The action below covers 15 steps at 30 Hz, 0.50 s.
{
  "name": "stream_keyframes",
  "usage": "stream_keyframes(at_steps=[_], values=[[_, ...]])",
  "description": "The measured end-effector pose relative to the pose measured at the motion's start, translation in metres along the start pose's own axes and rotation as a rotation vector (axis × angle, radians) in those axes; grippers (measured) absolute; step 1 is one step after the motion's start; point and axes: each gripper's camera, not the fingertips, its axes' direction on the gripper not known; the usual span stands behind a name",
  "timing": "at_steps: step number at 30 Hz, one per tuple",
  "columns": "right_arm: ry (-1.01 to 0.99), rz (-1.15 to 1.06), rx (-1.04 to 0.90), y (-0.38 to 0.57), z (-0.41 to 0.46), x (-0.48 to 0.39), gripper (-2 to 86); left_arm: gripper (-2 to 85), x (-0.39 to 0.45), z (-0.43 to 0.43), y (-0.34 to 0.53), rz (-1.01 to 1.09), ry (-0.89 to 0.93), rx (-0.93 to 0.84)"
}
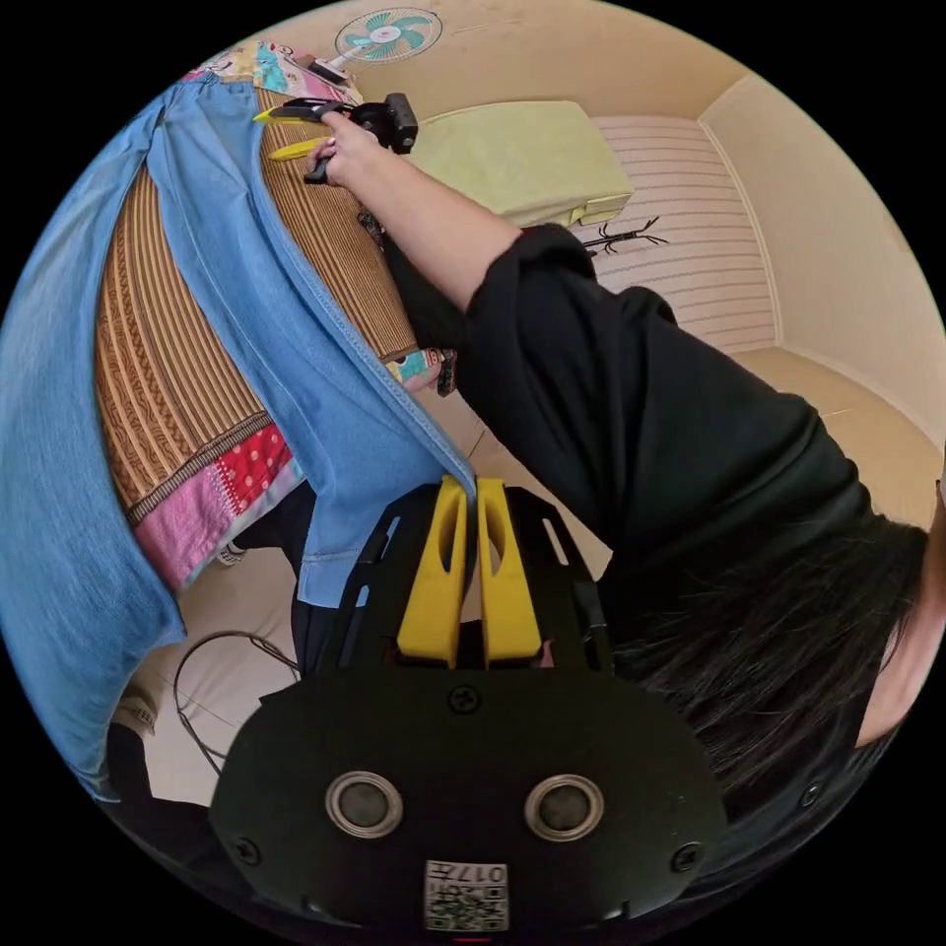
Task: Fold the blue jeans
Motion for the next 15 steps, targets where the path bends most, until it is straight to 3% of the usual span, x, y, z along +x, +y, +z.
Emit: stream_keyframes(at_steps=[2,4,6,10,13,15], values=[[0.117,0.067,0.023,-0.024,0.026,-0.004,14.6,-0.9,0.001,-0.006,0.01,0.01,0.033,0.027],[0.284,0.135,0.079,-0.041,0.043,-0.017,4.8,-0.9,0.0,-0.015,0.023,0.024,0.069,0.053],[0.346,0.114,0.195,-0.042,0.04,-0.044,3.0,-0.9,-0.004,-0.033,0.044,0.049,0.093,0.085],[0.456,-0.207,0.467,-0.025,0.044,-0.178,2.1,-0.9,-0.028,-0.075,0.092,0.001,0.107,0.178],[0.415,-0.405,0.482,-0.021,0.076,-0.277,2.7,-0.9,-0.052,-0.111,0.142,-0.097,0.146,0.274],[0.307,-0.458,0.421,-0.026,0.106,-0.32,3.7,-0.7,-0.06,-0.136,0.185,-0.155,0.074,0.352]])
